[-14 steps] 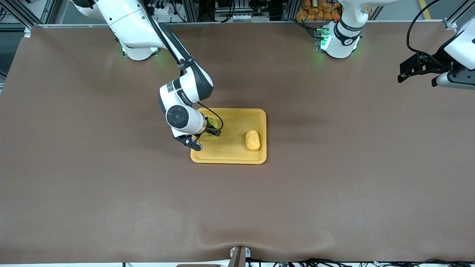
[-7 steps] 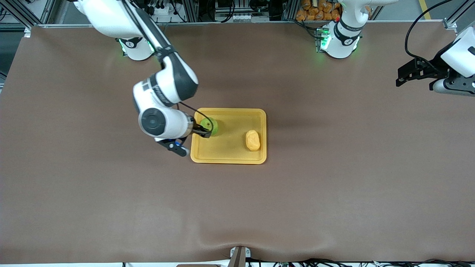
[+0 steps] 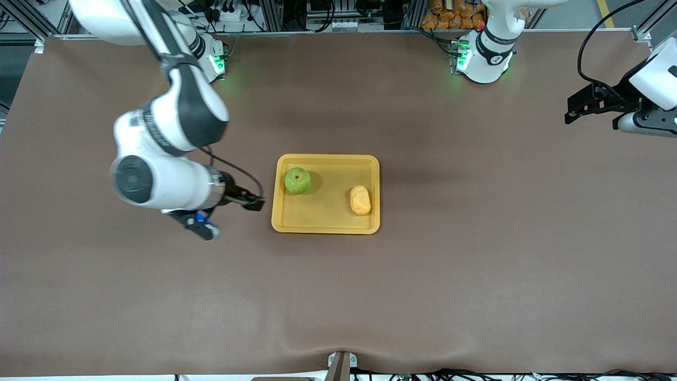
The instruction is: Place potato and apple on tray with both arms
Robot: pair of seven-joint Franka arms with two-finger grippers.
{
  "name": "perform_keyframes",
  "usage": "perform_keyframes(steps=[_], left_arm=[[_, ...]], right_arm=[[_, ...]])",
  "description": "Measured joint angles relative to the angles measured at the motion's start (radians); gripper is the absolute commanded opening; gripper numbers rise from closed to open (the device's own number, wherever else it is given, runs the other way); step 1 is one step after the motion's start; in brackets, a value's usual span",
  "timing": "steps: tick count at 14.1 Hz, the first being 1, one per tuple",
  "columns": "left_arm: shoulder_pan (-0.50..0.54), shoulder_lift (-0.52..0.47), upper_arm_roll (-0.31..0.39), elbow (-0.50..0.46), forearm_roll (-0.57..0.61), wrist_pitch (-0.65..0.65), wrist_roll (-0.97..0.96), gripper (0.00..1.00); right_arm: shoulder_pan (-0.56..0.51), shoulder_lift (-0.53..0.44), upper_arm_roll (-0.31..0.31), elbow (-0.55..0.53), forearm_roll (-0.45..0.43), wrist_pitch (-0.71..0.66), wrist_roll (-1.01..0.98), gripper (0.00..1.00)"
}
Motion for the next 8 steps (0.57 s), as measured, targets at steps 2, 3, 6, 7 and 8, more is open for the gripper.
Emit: perform_keyframes(steps=[2,3,6,7,8], left_arm=[[0.000,0.004,0.001,0.000,0.000,0.000,0.000,1.00],[0.001,0.006,0.001,0.000,0.000,0.000,0.000,1.00],[0.001,0.006,0.001,0.000,0.000,0.000,0.000,1.00],[0.001,0.006,0.001,0.001,0.000,0.000,0.000,1.00],[0.001,0.006,0.001,0.001,0.000,0.000,0.000,1.00]], right_arm=[[-0.061,-0.001,-0.002,0.051,-0.001,-0.055,-0.017,1.00],[-0.098,-0.001,-0.002,0.072,-0.001,-0.082,-0.026,1.00],[-0.198,-0.001,-0.002,0.139,-0.001,-0.171,-0.072,1.00],[-0.218,-0.002,-0.002,0.159,-0.006,-0.200,-0.101,1.00],[-0.237,-0.004,-0.002,0.173,-0.018,-0.224,-0.141,1.00]])
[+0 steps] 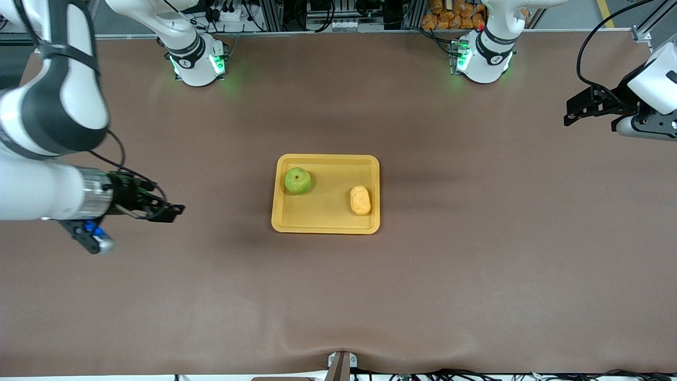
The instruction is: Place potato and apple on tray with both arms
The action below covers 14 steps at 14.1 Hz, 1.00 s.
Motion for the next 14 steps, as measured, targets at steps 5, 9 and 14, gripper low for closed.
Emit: perform_keyframes(steps=[5,9,14], left_arm=[[0.003,0.008,0.003,0.001,0.000,0.000,0.000,1.00],[0.006,0.012,0.004,0.002,0.000,0.000,0.000,1.00],[0.007,0.013,0.004,0.003,0.000,0.000,0.000,1.00]], right_arm=[[-0.120,-0.069,-0.001,0.022,-0.089,-0.087,-0.363,1.00],[-0.160,-0.184,0.002,0.010,-0.225,-0.103,-0.582,1.00],[-0.153,-0.349,0.020,-0.159,-0.249,-0.046,-0.621,1.00]])
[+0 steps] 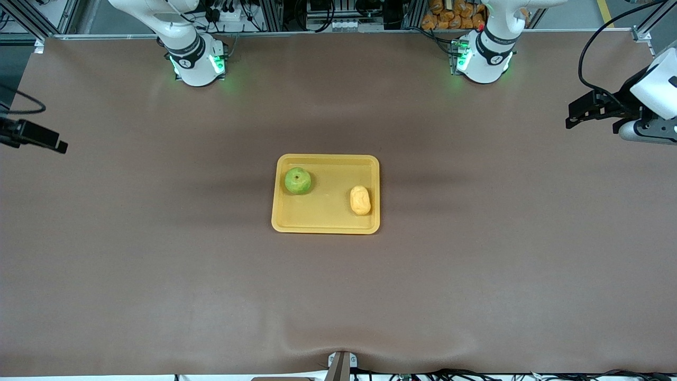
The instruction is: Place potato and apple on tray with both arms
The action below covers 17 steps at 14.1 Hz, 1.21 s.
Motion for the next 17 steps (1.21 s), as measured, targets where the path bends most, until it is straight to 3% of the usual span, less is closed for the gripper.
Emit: perform_keyframes(steps=[5,17], left_arm=[[0.005,0.005,0.000,0.000,0.000,0.000,0.000,1.00],[0.005,0.007,0.000,0.002,0.000,0.000,0.000,1.00]], right_arm=[[-0.011,-0.136,-0.009,-0.197,-0.018,0.076,-0.131,1.00],[-0.011,-0.171,0.005,-0.212,-0.061,0.064,-0.189,1.00]])
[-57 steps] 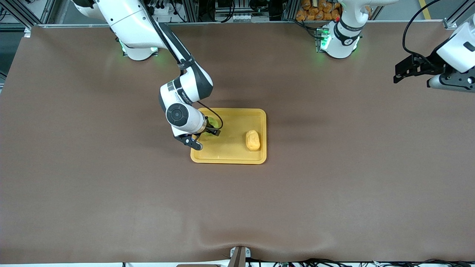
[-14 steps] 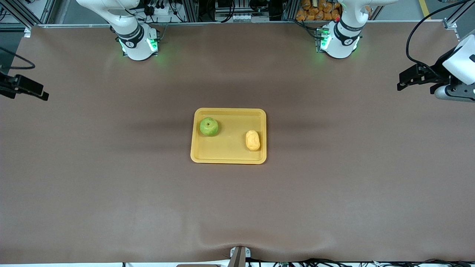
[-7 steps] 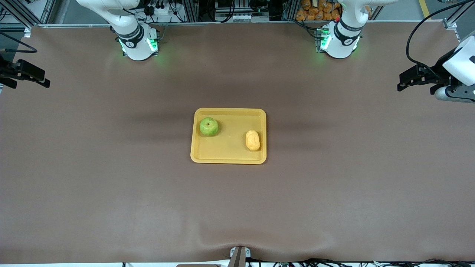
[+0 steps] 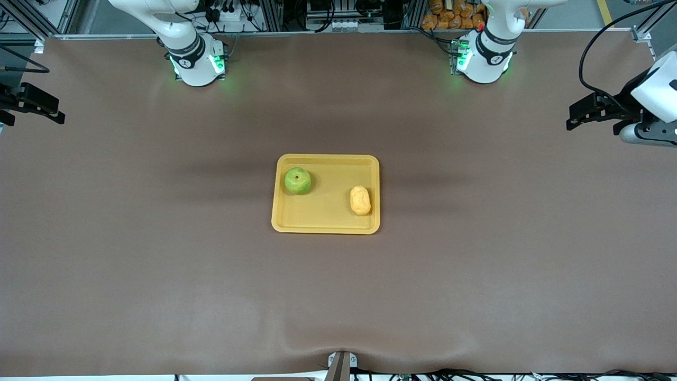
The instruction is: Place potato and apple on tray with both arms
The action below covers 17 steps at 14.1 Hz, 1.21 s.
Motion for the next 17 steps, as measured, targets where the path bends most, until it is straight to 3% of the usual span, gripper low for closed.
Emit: perform_keyframes(steps=[17], left_arm=[[0.001,0.001,0.000,0.000,0.000,0.000,0.000,1.00]], right_arm=[[0.000,0.000,0.004,-0.002,0.018,0.002,0.000,1.00]])
